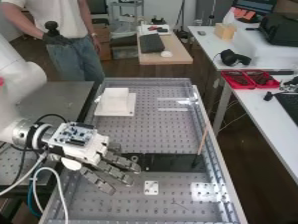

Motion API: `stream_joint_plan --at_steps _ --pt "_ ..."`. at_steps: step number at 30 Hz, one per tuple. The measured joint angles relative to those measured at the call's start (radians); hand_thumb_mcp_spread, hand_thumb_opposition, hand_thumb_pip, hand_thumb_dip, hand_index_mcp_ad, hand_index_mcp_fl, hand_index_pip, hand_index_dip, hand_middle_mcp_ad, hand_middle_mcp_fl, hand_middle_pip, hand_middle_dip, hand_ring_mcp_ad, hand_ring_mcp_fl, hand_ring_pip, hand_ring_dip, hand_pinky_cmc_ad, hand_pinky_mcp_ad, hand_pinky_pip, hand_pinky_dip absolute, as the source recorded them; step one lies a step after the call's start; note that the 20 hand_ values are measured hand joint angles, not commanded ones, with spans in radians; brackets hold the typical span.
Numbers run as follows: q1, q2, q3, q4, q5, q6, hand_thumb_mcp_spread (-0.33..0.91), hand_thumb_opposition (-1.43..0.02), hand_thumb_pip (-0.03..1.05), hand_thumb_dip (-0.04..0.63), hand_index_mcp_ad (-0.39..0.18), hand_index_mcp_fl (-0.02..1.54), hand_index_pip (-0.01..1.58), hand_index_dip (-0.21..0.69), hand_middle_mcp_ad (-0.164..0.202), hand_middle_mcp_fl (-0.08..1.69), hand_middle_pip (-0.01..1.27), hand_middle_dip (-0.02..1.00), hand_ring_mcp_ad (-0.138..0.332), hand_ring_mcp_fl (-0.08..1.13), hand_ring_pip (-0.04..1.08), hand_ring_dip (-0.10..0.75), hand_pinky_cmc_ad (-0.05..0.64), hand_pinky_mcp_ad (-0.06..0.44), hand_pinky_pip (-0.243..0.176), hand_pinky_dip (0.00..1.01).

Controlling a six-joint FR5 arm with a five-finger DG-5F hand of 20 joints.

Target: Grab the larger nut and place it in the white container

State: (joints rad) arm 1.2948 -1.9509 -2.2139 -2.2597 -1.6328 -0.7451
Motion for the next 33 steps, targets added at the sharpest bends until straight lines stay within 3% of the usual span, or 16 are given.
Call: stream_joint_plan --at_steps 17,19,29,31,33 --pt "0.002 -0.010 -0.011 0.046 0.008 0.006 0.36 -0.87 0.80 0.220 -0.140 0.13 1.54 0.077 0.089 0.00 0.13 0.21 0.164 0.00 0.16 0.140 0.368 0.311 -0.108 0.67" --pt "0.003 -0.012 -0.012 0.051 0.012 0.010 0.36 -0.87 0.80 0.220 -0.138 0.16 1.54 0.063 0.084 0.00 0.13 0.21 0.147 0.00 0.16 0.140 0.367 0.309 -0.105 0.66" --pt "-0.001 -0.010 -0.005 0.050 0.005 0.013 0.37 -0.88 0.74 0.220 -0.138 0.26 1.51 0.037 0.082 0.00 0.13 0.21 0.143 0.00 0.15 0.140 0.367 0.309 -0.105 0.62" --pt "-0.001 -0.002 -0.004 0.052 0.001 0.013 0.36 -0.90 0.65 0.215 -0.131 0.40 1.51 0.030 0.082 0.01 0.14 0.21 0.143 0.00 0.16 0.140 0.363 0.309 -0.105 0.62" --pt "0.000 0.007 -0.004 0.055 -0.002 0.014 0.36 -0.90 0.64 0.215 -0.131 0.39 1.51 0.030 0.086 0.01 0.14 0.21 0.143 0.00 0.13 0.140 0.363 0.309 -0.105 0.62"
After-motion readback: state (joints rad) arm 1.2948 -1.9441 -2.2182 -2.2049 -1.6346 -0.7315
